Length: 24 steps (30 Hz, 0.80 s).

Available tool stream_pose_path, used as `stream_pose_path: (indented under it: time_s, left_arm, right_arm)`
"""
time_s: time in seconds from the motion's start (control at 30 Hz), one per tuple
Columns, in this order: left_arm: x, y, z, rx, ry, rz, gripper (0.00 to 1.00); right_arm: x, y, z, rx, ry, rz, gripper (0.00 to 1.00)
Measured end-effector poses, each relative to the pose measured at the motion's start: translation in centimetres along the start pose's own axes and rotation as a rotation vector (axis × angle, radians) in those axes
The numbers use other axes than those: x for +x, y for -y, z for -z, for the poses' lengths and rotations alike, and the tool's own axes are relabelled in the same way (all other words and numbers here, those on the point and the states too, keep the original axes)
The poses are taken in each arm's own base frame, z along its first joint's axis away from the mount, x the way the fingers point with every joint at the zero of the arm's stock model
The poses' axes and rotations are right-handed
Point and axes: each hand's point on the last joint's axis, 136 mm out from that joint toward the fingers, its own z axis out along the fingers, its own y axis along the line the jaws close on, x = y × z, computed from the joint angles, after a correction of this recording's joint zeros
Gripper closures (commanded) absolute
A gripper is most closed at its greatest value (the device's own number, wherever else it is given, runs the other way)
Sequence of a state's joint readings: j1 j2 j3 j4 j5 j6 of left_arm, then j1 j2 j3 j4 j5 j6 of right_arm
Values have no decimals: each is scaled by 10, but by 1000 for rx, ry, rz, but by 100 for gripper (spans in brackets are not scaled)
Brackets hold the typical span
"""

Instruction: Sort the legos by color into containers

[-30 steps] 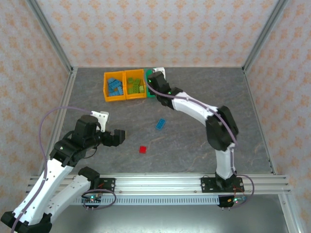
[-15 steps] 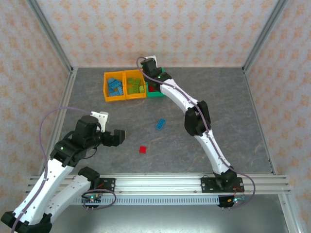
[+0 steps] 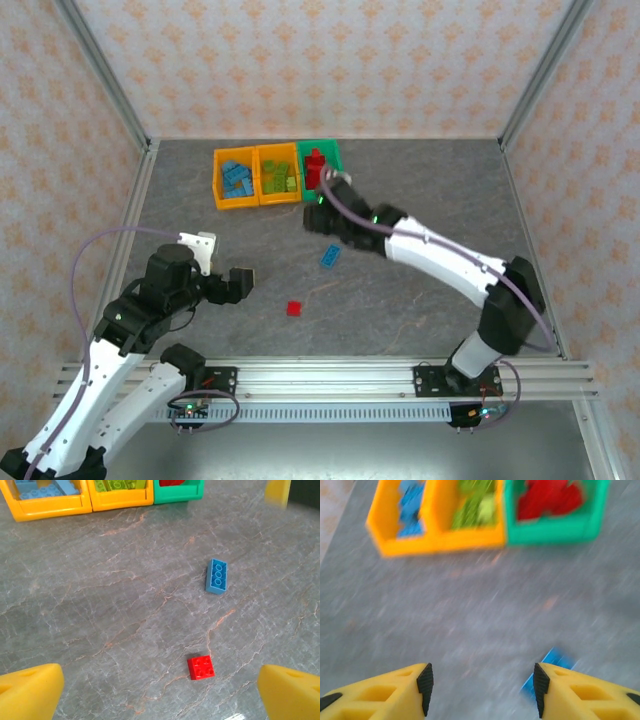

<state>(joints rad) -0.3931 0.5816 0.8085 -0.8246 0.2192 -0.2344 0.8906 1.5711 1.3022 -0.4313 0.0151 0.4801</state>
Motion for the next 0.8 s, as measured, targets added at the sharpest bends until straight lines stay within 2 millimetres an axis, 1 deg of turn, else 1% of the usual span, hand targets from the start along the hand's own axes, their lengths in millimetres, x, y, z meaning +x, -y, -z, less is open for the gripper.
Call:
stream_pose_path:
  time_s: [0.03,0.07,0.1,0.13,0.17,0.27,0.37,0.47,0.57,0.67,0.8]
  left_arm:
    - [0,0,1,1,3,0,0]
    - [0,0,1,2,3,0,0]
    - [0,0,0,2,2,0,0]
    - [0,0,0,2,1,0,0]
    - [0,0,0,2,1,0,0]
    - [0,0,0,2,1,0,0]
    - [0,0,0,2,1,0,0]
    - [0,0,0,2,1,0,0]
    - [0,0,0,2,1,0,0]
    - [0,0,0,2,1,0,0]
    - [0,0,0,2,1,0,0]
  right_arm:
    - [25,-8,-1,-13,-36,-5,41]
    - [59,-17,-4,-18,-89,-5,39]
    - [74,-18,-7,-9,-116,-9,37]
    - [98,-19,-12,16,-156,-7,35]
    - [116,-20,-18,42,-187,-3,34]
    - [150,-18,-32,113,-237,4,32]
    - [170,-16,-48,176,-271,11,32]
    - [181,-15,-65,218,-292,8,32]
    - [192,-11,-75,248,-314,10,34]
    - [197,-11,-79,271,-317,25,40]
    - [199,-10,-79,287,-310,13,53]
